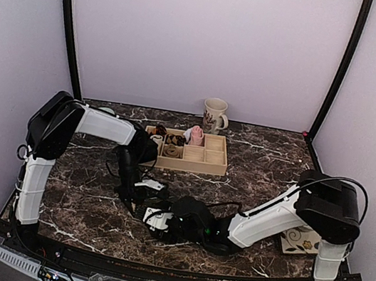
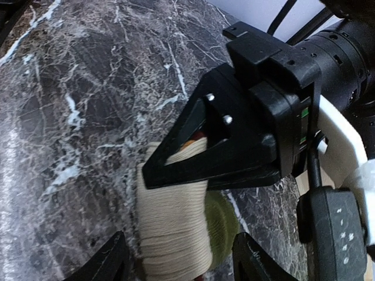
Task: Roll the socks
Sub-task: Roll the sock at the center of the board.
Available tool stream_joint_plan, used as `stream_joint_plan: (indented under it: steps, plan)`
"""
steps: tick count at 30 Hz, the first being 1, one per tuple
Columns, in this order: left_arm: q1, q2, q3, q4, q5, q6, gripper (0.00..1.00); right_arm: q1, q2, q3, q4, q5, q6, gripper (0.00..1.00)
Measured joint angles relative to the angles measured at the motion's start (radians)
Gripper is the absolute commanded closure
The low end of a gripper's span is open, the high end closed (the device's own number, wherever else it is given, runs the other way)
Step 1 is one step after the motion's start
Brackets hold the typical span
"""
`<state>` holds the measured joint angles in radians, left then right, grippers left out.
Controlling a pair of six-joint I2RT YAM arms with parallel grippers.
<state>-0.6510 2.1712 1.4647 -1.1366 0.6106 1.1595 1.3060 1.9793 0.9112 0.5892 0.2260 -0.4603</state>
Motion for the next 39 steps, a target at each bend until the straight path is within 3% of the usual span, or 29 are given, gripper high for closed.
stream_joint_plan:
  steps: [9,15,20,25,31,35,39]
  plan:
    - [-0.003,0.003,-0.001,-0.01,0.003,0.0,0.96,-0.033,0.047,0.057,-0.016,-0.096,-0.032,0.5]
    - [-0.003,0.003,-0.001,-0.01,0.002,-0.003,0.81,-0.037,0.065,0.058,-0.024,-0.126,-0.019,0.64]
    - [-0.004,0.002,0.0,-0.017,0.003,-0.016,0.75,-0.047,0.09,0.077,-0.014,-0.13,0.005,0.67]
    - [-0.004,-0.016,-0.016,-0.014,-0.002,-0.02,0.7,-0.053,0.115,0.089,0.011,-0.143,0.028,0.8]
    - [0.002,-0.075,-0.069,0.014,-0.041,-0.055,0.58,-0.053,0.13,0.102,0.025,-0.165,0.071,0.89]
    - [0.017,-0.15,-0.136,0.077,-0.091,-0.088,0.57,-0.056,0.132,0.101,0.034,-0.18,0.115,0.96]
    - [0.103,-0.256,-0.237,0.174,-0.204,-0.127,0.57,-0.06,0.13,0.101,0.024,-0.204,0.158,1.0]
